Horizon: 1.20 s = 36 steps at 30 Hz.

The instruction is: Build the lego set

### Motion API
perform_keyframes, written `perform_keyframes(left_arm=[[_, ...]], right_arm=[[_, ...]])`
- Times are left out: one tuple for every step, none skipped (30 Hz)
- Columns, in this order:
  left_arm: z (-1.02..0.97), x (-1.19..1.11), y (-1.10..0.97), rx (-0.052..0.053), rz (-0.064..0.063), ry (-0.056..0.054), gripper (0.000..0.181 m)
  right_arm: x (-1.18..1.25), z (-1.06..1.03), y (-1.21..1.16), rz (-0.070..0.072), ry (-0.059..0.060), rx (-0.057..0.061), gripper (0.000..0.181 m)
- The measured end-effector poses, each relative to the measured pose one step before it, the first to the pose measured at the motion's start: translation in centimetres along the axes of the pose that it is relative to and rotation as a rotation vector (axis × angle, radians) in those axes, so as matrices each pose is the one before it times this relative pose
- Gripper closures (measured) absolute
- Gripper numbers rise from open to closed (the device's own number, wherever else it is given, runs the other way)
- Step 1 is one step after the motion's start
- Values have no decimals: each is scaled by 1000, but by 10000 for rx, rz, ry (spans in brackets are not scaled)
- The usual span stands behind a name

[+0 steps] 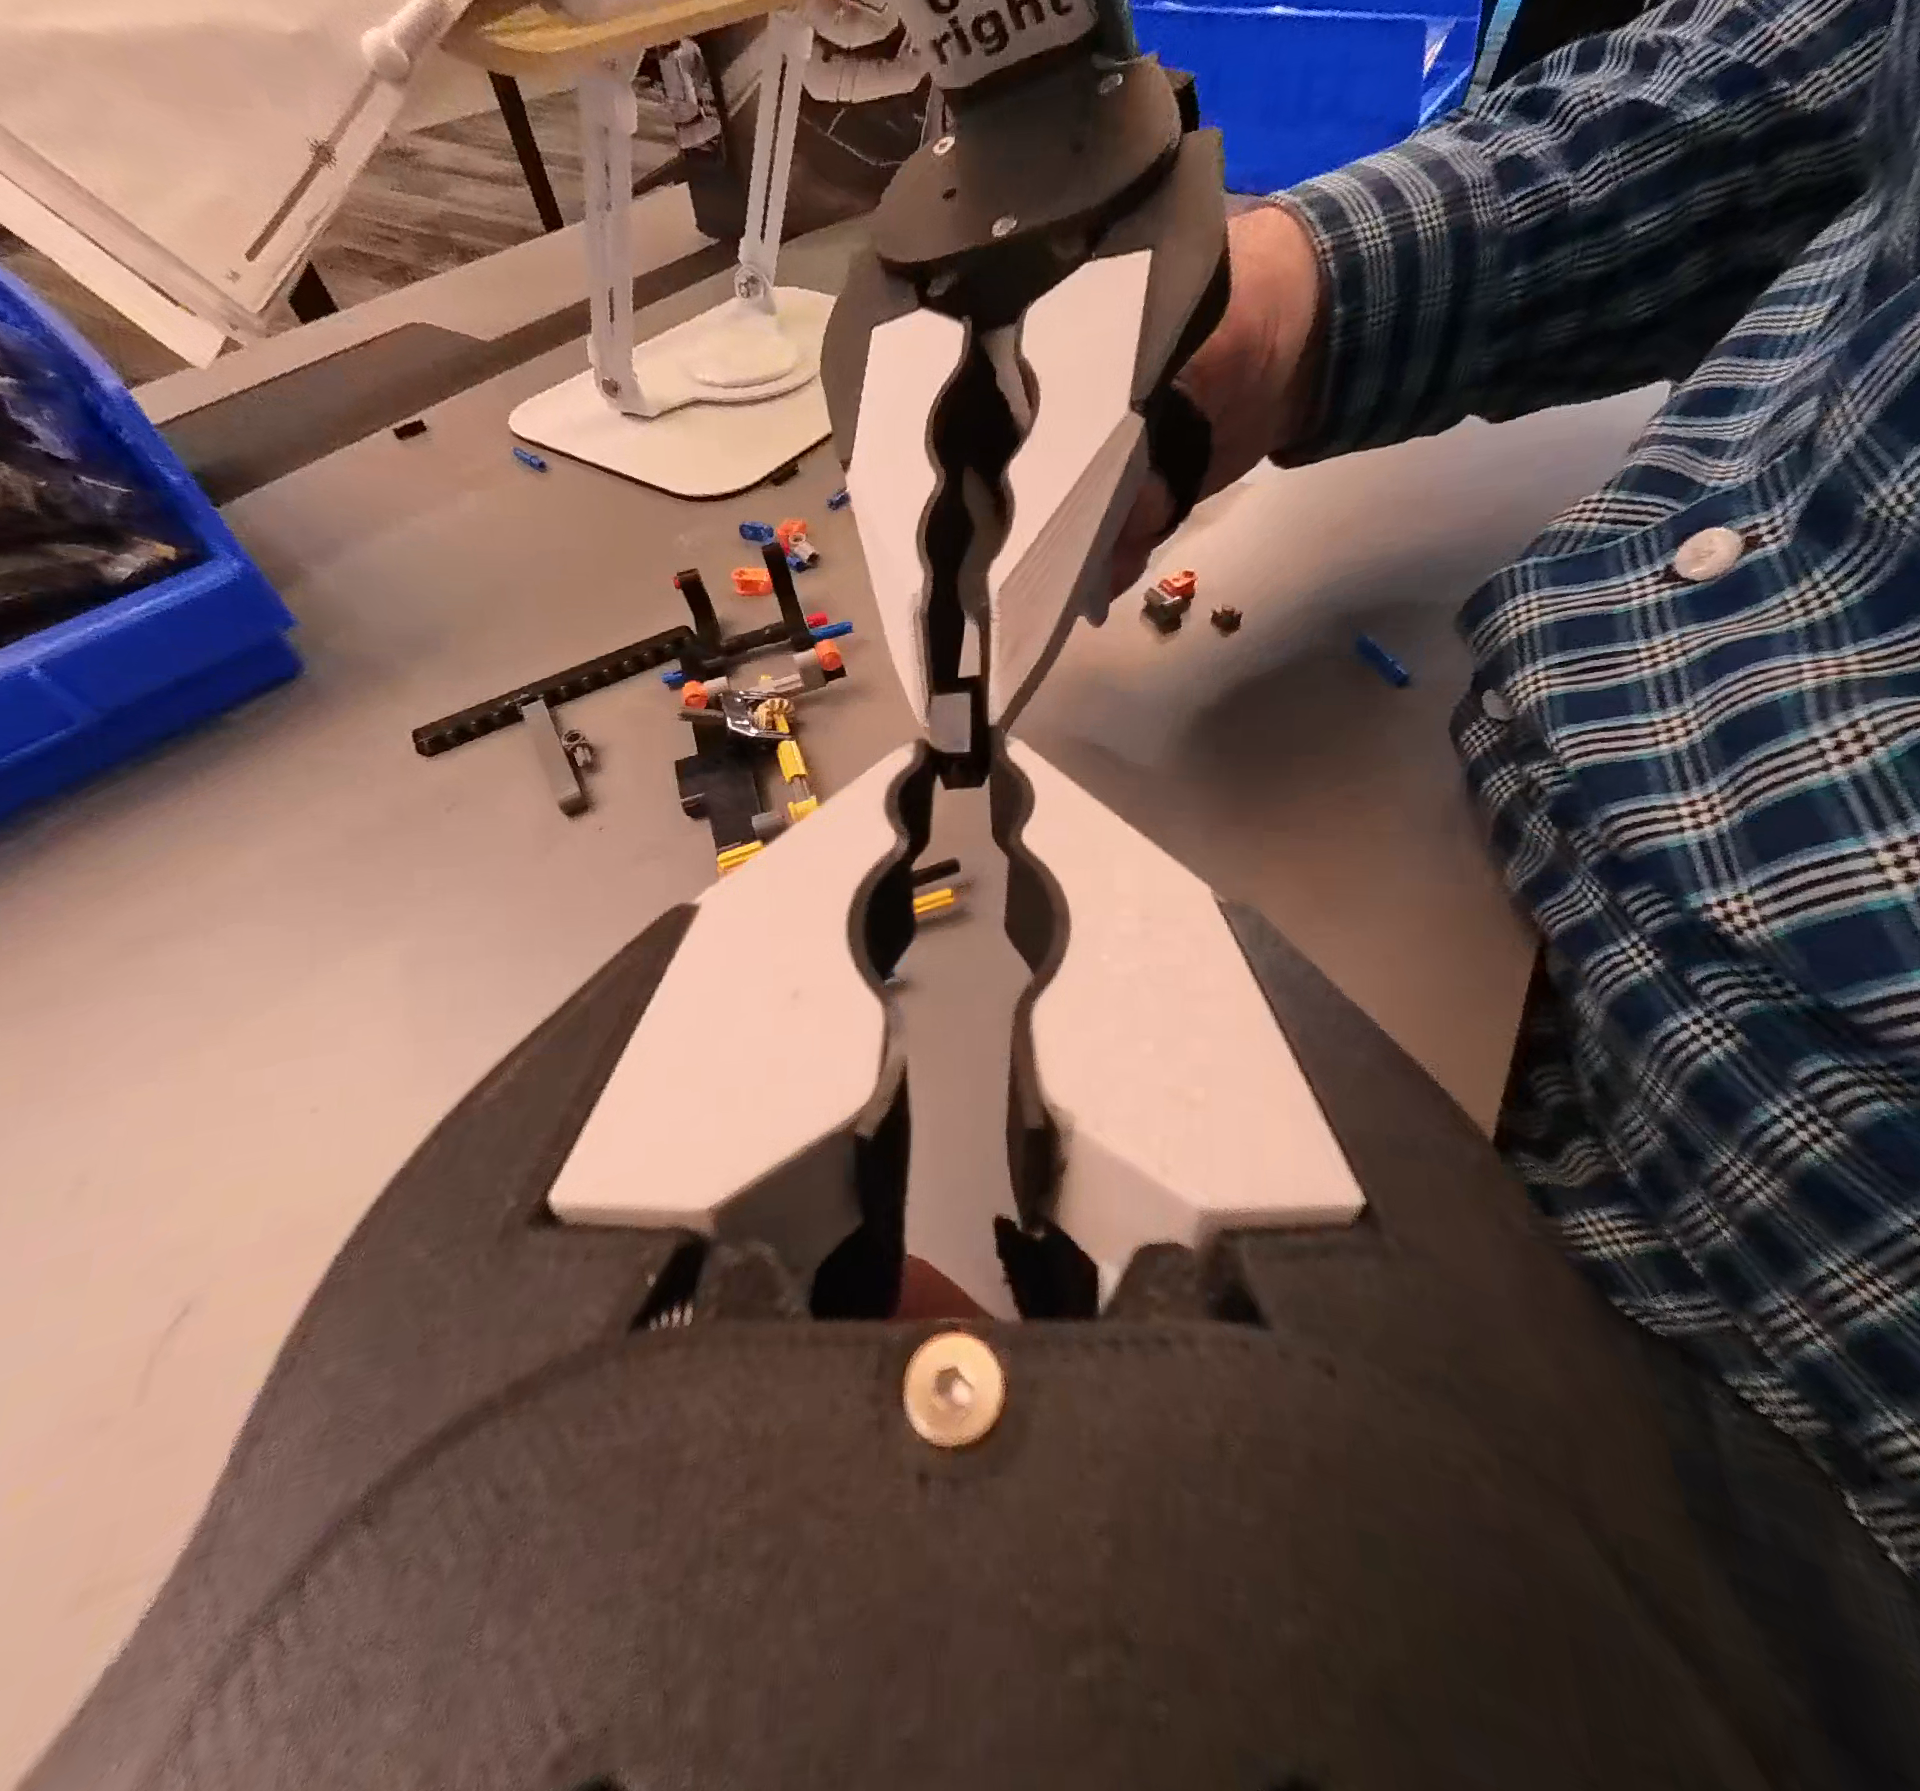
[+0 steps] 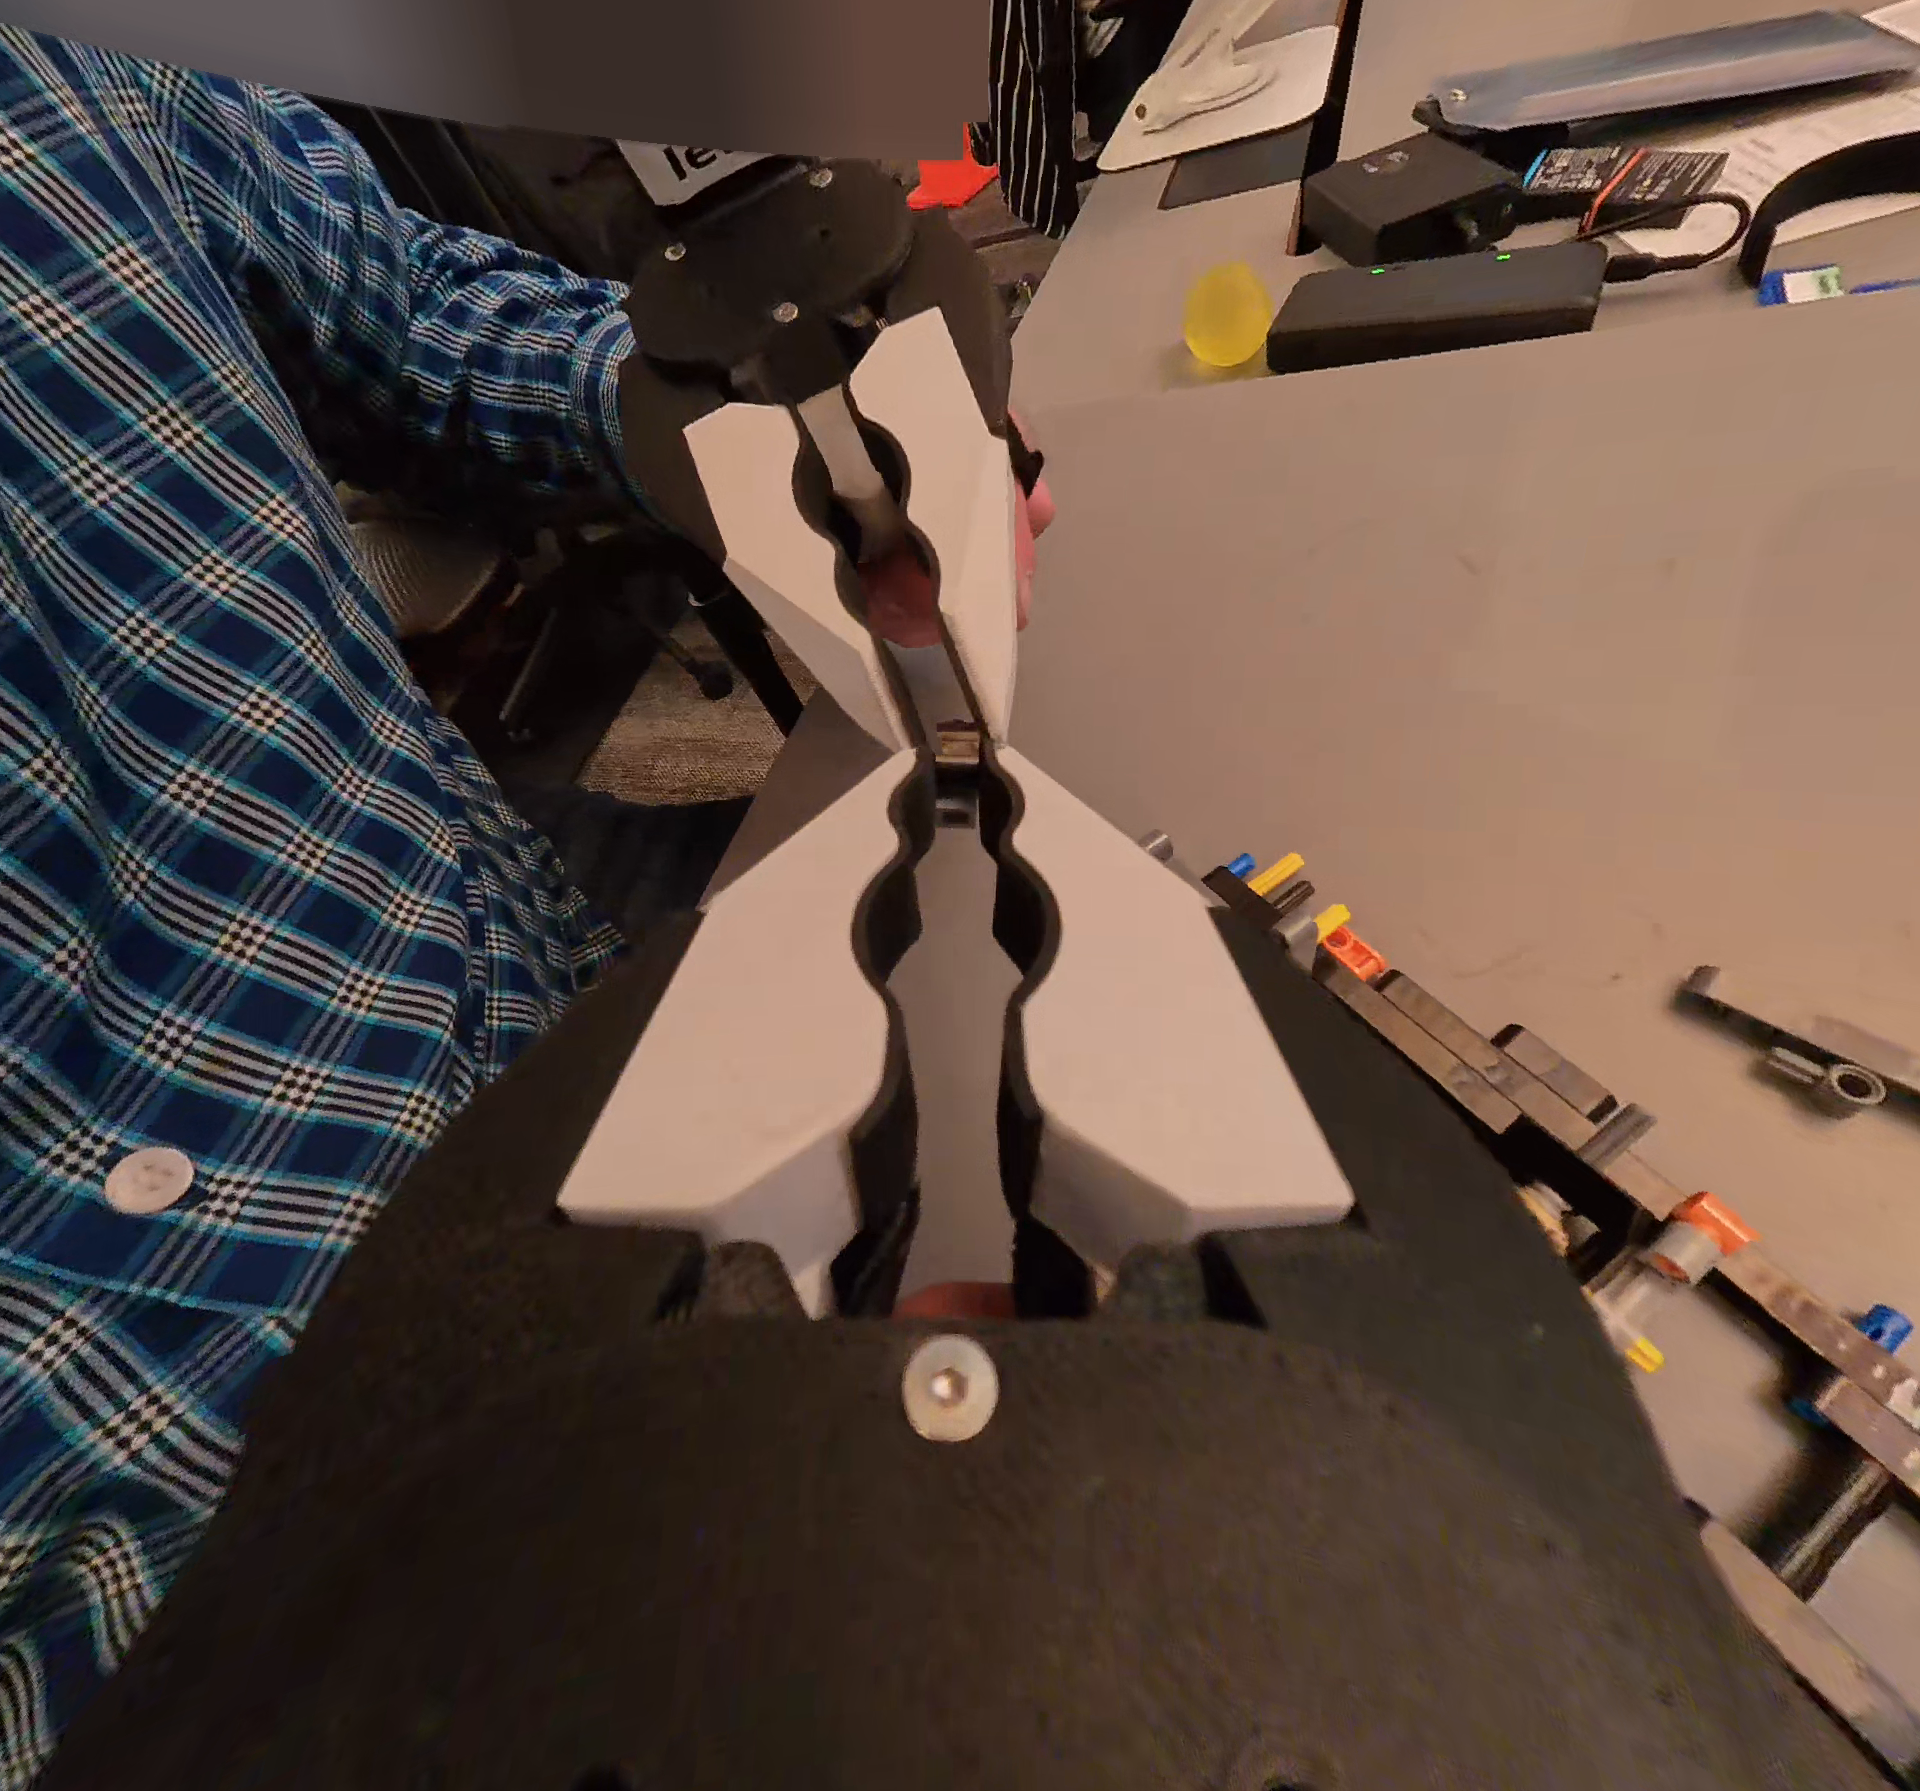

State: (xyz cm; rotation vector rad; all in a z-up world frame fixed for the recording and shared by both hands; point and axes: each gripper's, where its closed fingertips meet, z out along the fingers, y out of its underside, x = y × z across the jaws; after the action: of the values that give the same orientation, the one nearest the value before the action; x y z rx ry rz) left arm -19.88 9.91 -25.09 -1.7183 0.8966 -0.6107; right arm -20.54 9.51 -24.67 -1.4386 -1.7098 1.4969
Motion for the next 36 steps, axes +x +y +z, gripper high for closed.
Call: perform_keyframes(left_arm=[[-19,35,26,-43,-21,48,173],[-32,54,-9,9,-79,72,173],[-4,-7,13,-9,-102,31,174],[31,-19,114,-89,-21,-19,174],[17,10,142,-130,67,-28,174],[41,-30,244,-193,81,-62,174],[58,-63,363,-290,17,-69,175],[64,-174,504,-395,68,-157,175],[133,-160,777,-611,288,-209,175],[194,-214,996,-805,472,-307,175],[282,-11,962,-816,415,-183,175],[356,191,779,-730,173,-9,175],[324,26,329,-442,93,-124,175],[266,0,181,-345,156,-135,175],[269,65,269,-407,185,-70,175],[263,-24,324,-433,182,-98,175],[180,-129,170,-343,81,-127,175],[163,72,215,-417,11,44,175],[134,200,209,-421,66,129,175],[93,-60,11,-281,58,-33,175],[89,-73,-54,-201,-58,-16,175],[161,56,211,-332,-122,100,175],[151,-73,169,-255,12,4,175],[103,-135,96,-207,-92,-1,175],[24,-12,-66,-143,-196,118,175],[57,-193,14,-198,-126,-32,175],[61,-122,-43,-167,-46,-24,175],[22,41,-95,-138,-39,56,175],[22,5,-56,-152,-16,10,175],[22,-27,1,-150,-70,34,175],[-9,-8,59,-146,-88,89,175],[-6,-95,119,-152,-53,31,175],[6,-108,138,-183,17,-22,175],[-4,-13,146,-192,11,33,175],[-34,57,58,-113,21,80,175],[-4,25,68,-101,-58,89,175]], right_arm=[[-51,22,14,-27,-26,10,175],[-29,11,11,-4,-26,14,175],[27,27,54,-23,21,-31,175],[42,61,156,-31,38,-107,175],[93,68,240,-55,66,-183,175],[239,19,310,-118,156,-249,172],[268,-57,256,-127,152,-216,164],[270,-170,135,-75,94,-141,154],[377,-214,196,-107,105,-174,148],[529,-144,441,-268,189,-361,146],[694,-35,555,-405,304,-462,145],[624,88,489,-447,274,-441,143],[475,193,431,-431,184,-408,141],[357,270,353,-384,97,-350,140],[287,325,296,-307,27,-278,138],[304,353,351,-287,25,-296,138],[341,292,272,-273,56,-231,137],[238,158,-68,-147,-30,31,137],[84,31,-248,-3,-178,171,136],[164,4,-162,59,-155,96,136],[229,67,15,22,-117,-21,136],[106,140,168,-8,-191,-122,134],[-17,191,348,-35,-242,-244,131],[-115,174,389,-122,-259,-285,129],[-135,140,317,-175,-219,-232,127],[-53,157,234,-138,-152,-185,124],[2,156,104,-51,-123,-78,120],[-5,181,99,2,-143,-48,115],[78,173,204,-6,-89,-87,114],[103,146,204,-14,-53,-67,115],[-29,142,84,-5,-101,-12,115],[-123,127,12,-36,-116,16,116],[-74,172,6,-51,-61,19,116],[-47,211,80,-9,-53,-29,116],[-25,179,91,37,-47,-68,115],[-121,145,30,12,-72,-73,113]])
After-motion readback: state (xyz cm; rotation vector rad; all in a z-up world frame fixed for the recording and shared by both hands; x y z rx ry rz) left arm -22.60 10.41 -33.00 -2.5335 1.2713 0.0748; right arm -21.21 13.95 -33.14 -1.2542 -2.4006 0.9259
